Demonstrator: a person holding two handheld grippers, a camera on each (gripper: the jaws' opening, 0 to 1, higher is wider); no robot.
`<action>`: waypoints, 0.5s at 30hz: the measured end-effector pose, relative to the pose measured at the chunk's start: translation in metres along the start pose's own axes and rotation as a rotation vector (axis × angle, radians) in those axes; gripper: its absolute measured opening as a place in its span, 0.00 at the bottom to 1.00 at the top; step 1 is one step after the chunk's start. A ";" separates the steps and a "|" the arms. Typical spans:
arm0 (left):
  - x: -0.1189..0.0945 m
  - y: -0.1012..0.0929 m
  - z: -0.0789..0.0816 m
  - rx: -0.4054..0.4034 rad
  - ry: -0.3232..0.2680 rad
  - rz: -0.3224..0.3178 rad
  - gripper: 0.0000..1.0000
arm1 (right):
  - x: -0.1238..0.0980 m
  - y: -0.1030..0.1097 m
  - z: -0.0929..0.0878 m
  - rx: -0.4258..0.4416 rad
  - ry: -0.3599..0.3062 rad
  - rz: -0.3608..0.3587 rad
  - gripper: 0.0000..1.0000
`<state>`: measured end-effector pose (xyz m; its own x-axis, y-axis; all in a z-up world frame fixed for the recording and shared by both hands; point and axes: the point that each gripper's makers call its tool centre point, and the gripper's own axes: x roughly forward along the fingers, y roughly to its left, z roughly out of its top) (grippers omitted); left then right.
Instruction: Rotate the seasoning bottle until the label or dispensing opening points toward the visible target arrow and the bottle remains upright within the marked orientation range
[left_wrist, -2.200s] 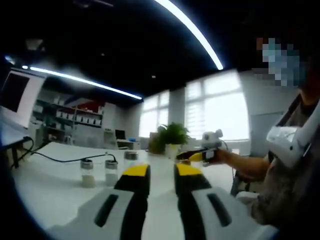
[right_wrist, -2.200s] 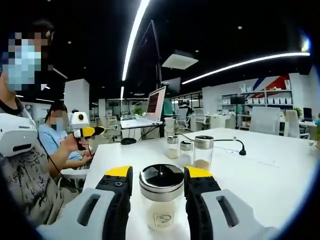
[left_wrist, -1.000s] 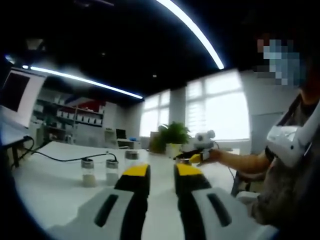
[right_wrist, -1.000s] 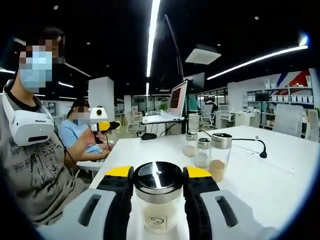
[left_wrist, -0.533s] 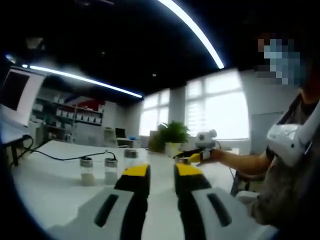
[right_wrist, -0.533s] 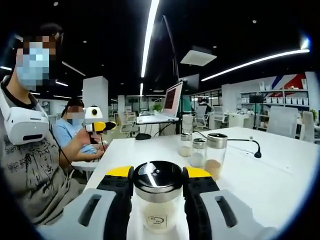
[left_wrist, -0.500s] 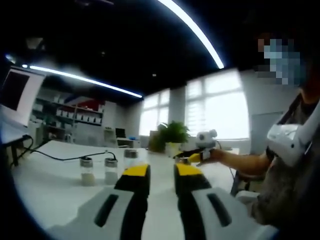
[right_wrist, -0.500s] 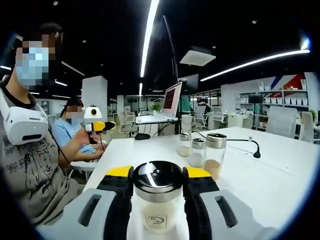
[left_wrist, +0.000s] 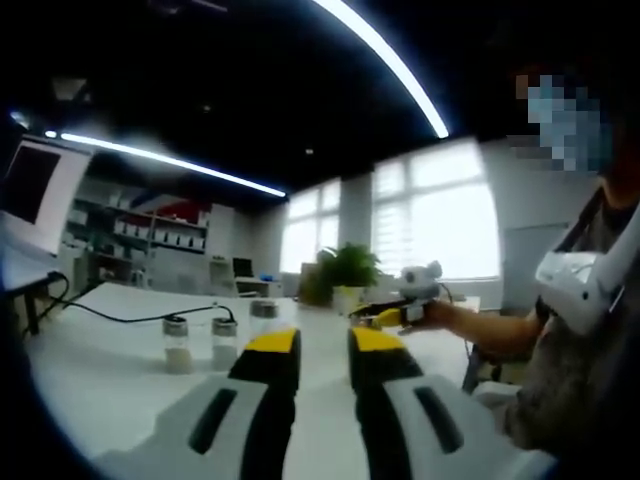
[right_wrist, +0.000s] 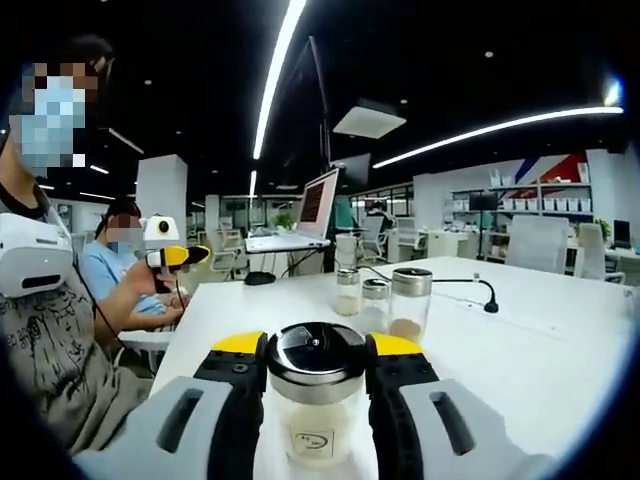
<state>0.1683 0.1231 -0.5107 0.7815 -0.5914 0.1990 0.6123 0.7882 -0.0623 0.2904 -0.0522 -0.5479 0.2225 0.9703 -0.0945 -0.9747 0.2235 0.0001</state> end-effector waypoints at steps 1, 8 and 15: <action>0.000 0.000 0.000 0.002 0.000 0.001 0.20 | 0.000 0.000 0.000 0.000 0.002 -0.008 0.39; 0.000 0.000 0.002 0.004 -0.001 0.005 0.20 | 0.000 -0.003 0.000 -0.002 -0.001 -0.090 0.38; 0.003 -0.005 0.000 0.019 0.017 -0.006 0.20 | -0.001 -0.004 0.000 -0.014 -0.004 -0.147 0.38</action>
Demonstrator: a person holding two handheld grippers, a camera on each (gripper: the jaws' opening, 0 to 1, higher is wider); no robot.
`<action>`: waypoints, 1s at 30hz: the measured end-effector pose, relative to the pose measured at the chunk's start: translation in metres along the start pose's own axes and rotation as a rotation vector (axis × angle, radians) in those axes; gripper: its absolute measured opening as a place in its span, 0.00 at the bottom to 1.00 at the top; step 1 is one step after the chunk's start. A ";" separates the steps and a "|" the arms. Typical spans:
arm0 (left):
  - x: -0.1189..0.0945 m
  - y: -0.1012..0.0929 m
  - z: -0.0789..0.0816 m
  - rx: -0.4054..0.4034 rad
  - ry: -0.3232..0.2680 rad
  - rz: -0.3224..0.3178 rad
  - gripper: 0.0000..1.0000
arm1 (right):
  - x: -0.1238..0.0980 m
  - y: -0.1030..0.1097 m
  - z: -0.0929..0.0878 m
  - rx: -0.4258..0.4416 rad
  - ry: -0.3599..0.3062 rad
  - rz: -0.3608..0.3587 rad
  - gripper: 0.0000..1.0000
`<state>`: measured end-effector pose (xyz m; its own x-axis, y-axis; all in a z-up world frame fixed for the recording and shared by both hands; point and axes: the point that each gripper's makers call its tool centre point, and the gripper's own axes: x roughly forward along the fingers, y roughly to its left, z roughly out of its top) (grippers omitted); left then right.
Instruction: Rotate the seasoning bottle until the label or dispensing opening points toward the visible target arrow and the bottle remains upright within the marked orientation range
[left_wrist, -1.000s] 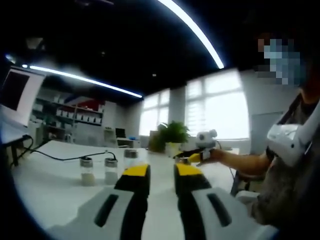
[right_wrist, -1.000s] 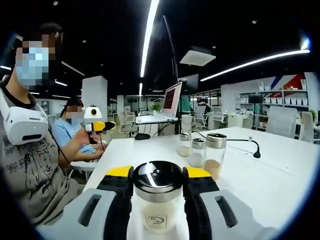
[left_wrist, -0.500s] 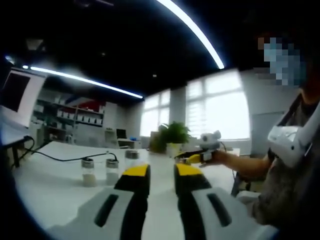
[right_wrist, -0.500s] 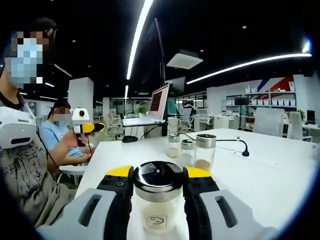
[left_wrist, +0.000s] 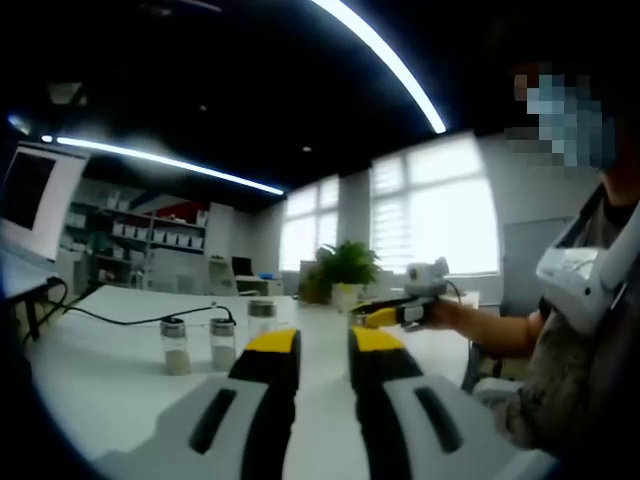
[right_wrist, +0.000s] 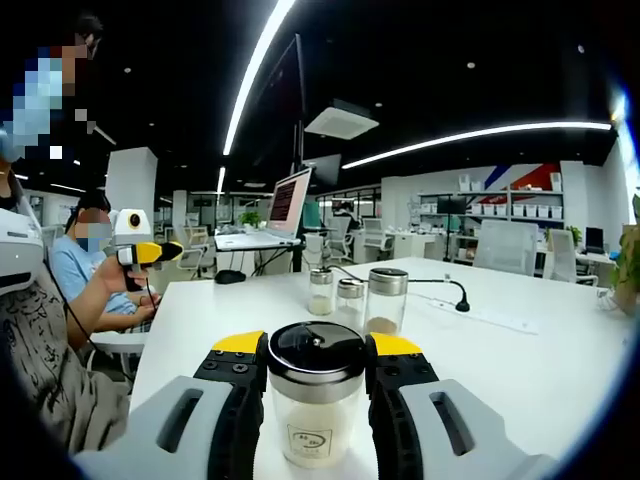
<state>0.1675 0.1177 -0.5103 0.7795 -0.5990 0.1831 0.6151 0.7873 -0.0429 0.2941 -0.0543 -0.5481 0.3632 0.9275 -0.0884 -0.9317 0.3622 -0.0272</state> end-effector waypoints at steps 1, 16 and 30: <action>0.000 0.000 0.000 0.002 0.001 0.001 0.20 | 0.000 0.000 0.000 0.005 -0.002 -0.013 0.38; -0.002 0.002 0.001 -0.003 -0.004 0.006 0.20 | -0.002 -0.001 -0.002 0.013 0.007 -0.193 0.38; -0.002 0.002 0.000 -0.006 -0.008 0.007 0.20 | -0.003 -0.007 -0.003 0.075 -0.059 -0.380 0.38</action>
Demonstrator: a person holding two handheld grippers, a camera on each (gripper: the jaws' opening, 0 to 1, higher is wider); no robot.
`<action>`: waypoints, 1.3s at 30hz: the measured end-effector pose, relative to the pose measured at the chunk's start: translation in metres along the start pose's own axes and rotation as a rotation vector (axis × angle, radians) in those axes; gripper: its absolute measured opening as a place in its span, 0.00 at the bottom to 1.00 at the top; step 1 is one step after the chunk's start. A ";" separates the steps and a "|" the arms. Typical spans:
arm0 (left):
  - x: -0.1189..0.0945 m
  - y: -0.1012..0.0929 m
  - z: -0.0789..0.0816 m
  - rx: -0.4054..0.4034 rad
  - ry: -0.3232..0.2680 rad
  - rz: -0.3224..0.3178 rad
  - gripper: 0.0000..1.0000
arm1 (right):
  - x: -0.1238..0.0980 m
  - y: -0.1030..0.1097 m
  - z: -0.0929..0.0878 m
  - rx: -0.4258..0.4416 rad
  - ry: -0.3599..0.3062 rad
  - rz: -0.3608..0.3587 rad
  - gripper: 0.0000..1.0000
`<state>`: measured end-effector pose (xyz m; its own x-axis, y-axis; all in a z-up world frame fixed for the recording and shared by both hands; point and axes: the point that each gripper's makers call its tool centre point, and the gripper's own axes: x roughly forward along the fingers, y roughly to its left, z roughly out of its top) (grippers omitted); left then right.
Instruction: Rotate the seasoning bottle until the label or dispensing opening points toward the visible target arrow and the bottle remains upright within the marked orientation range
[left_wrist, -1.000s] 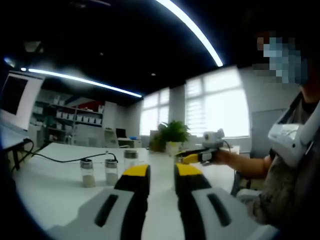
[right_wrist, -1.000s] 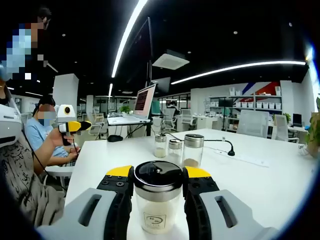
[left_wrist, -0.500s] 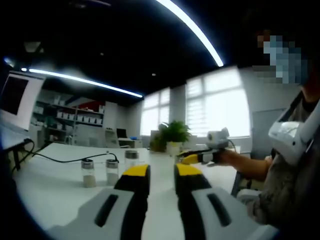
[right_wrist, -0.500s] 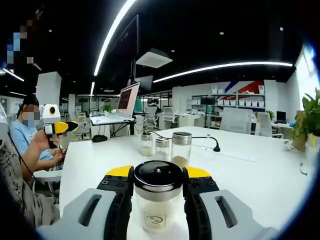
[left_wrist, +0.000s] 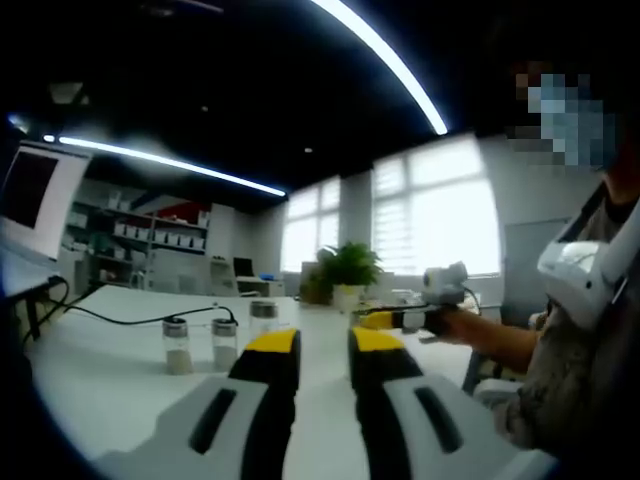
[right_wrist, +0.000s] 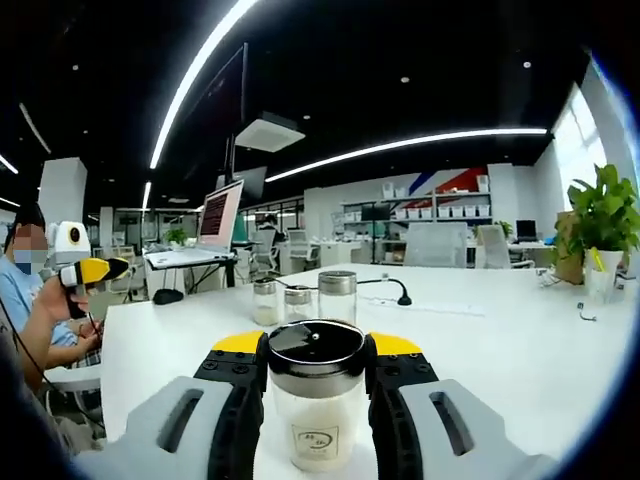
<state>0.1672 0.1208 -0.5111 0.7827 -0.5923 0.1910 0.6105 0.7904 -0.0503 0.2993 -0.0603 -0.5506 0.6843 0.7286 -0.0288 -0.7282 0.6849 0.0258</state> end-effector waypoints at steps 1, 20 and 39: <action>0.000 0.000 -0.001 -0.001 0.001 0.001 0.20 | 0.000 0.000 0.000 0.001 0.000 -0.010 0.38; 0.001 0.004 -0.003 0.007 0.007 0.007 0.20 | 0.003 0.009 0.004 -0.054 0.091 0.371 0.46; 0.002 0.006 -0.007 -0.007 0.014 0.005 0.20 | 0.002 0.012 0.001 -0.006 0.098 0.705 0.40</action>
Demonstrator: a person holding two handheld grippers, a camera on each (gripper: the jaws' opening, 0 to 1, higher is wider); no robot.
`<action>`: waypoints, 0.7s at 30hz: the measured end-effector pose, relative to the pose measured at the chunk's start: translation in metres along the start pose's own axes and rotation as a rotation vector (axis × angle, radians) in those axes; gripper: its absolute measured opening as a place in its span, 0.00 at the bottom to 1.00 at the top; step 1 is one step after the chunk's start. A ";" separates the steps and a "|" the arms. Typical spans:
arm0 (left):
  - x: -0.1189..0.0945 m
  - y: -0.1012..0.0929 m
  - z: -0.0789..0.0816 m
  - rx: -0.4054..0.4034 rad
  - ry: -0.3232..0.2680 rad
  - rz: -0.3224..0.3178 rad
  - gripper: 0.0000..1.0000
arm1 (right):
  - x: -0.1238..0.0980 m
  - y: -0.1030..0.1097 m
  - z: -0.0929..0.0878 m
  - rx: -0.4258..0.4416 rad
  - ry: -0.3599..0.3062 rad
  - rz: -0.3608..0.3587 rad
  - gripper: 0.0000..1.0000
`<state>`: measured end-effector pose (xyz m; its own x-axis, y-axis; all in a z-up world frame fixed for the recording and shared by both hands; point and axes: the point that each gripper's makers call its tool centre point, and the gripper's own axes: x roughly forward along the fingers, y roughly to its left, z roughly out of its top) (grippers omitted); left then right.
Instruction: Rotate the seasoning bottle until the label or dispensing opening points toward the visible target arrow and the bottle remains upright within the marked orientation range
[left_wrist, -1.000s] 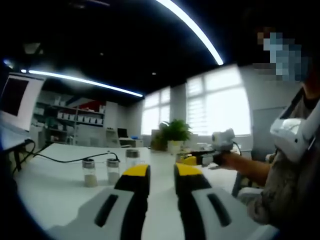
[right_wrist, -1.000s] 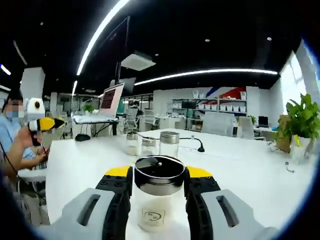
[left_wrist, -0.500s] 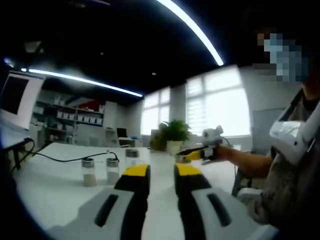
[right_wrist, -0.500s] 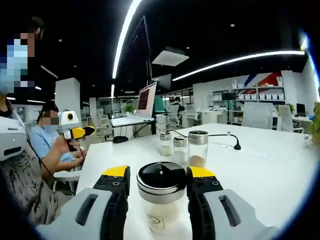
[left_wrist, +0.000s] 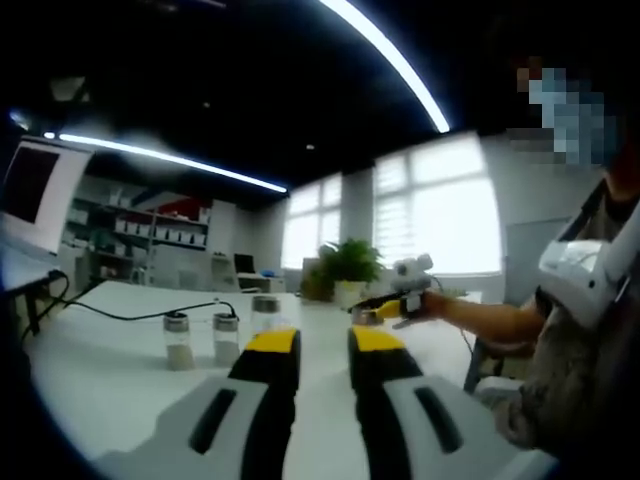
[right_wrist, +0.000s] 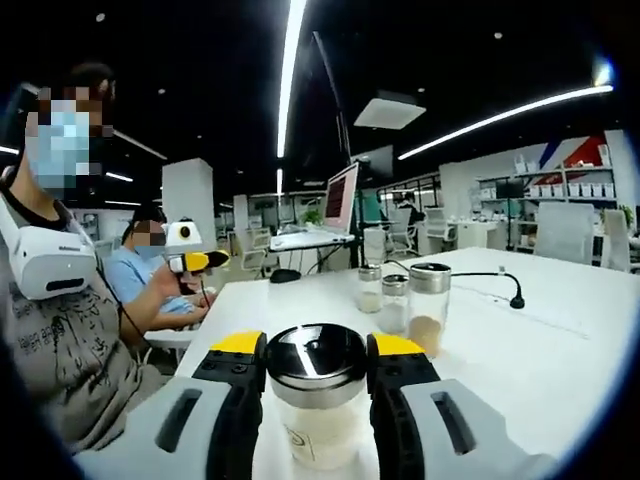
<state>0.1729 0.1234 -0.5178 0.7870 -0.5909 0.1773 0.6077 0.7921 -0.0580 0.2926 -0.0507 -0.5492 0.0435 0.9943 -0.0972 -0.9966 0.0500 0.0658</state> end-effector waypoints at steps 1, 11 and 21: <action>0.000 0.000 0.000 0.000 0.001 0.000 0.20 | 0.000 -0.001 0.000 0.007 -0.005 0.007 0.40; -0.002 0.003 0.000 -0.004 0.001 0.005 0.20 | 0.001 0.002 0.000 0.016 -0.004 -0.022 0.40; -0.004 0.003 0.001 -0.005 -0.005 0.007 0.20 | 0.000 -0.009 0.000 0.029 -0.022 -0.231 0.40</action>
<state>0.1721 0.1284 -0.5179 0.7907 -0.5845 0.1821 0.6027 0.7954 -0.0640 0.3017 -0.0510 -0.5495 0.2719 0.9580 -0.0914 -0.9576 0.2787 0.0732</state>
